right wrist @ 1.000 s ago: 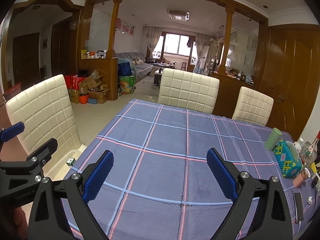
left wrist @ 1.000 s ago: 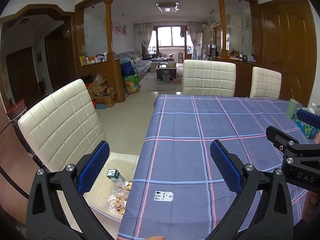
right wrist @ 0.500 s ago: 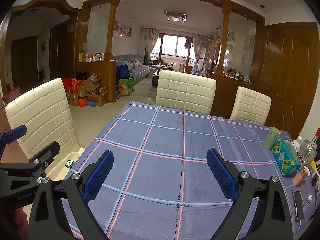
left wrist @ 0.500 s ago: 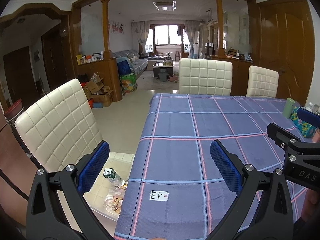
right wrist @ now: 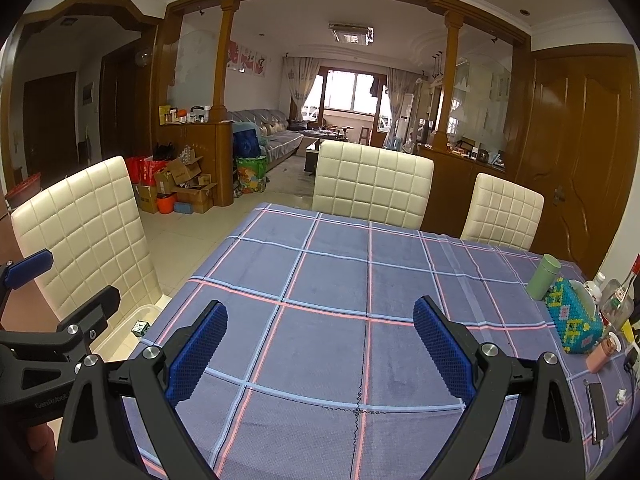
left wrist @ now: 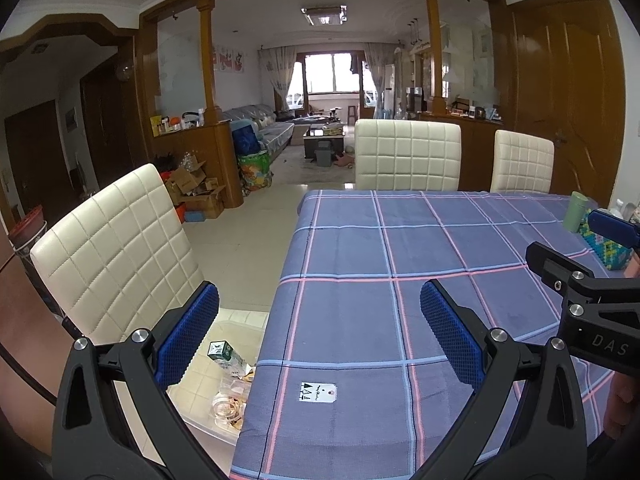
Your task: Collect trash
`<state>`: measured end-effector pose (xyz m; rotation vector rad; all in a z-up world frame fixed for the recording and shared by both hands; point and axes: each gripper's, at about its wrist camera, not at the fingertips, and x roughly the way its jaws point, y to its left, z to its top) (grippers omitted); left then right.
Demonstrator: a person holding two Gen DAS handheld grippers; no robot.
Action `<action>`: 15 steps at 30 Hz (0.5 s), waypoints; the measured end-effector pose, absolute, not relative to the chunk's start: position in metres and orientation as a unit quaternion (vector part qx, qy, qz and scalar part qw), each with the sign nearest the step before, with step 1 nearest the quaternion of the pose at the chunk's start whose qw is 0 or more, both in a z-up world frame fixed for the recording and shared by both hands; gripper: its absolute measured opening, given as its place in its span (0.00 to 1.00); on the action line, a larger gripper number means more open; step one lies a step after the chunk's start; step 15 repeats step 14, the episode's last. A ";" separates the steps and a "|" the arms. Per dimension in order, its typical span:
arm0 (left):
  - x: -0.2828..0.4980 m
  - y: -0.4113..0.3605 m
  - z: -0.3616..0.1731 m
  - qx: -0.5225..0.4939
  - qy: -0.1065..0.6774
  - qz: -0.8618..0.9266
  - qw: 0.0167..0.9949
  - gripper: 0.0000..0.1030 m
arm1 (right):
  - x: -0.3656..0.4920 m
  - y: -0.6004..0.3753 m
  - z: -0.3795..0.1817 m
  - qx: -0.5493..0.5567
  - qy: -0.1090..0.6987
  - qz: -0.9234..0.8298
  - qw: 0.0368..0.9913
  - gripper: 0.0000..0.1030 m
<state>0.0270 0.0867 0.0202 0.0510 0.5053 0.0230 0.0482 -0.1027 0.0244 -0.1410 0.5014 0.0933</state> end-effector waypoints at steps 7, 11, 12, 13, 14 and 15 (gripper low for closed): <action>0.030 0.090 0.019 0.014 0.263 0.012 0.965 0.96 | 0.048 -0.103 0.024 -0.067 0.250 0.046 0.965 0.89; 0.031 0.092 0.019 0.014 0.265 0.017 0.964 0.96 | 0.049 -0.103 0.023 -0.068 0.250 0.046 0.965 0.89; 0.031 0.091 0.019 0.015 0.265 0.017 0.964 0.96 | 0.049 -0.103 0.023 -0.068 0.250 0.046 0.965 0.89; 0.031 0.091 0.019 0.015 0.265 0.016 0.964 0.96 | 0.049 -0.103 0.023 -0.067 0.251 0.046 0.965 0.89; 0.031 0.091 0.019 0.015 0.265 0.016 0.964 0.96 | 0.049 -0.104 0.023 -0.067 0.251 0.046 0.964 0.89; 0.031 0.091 0.019 0.015 0.265 0.016 0.964 0.96 | 0.049 -0.104 0.023 -0.067 0.251 0.046 0.964 0.89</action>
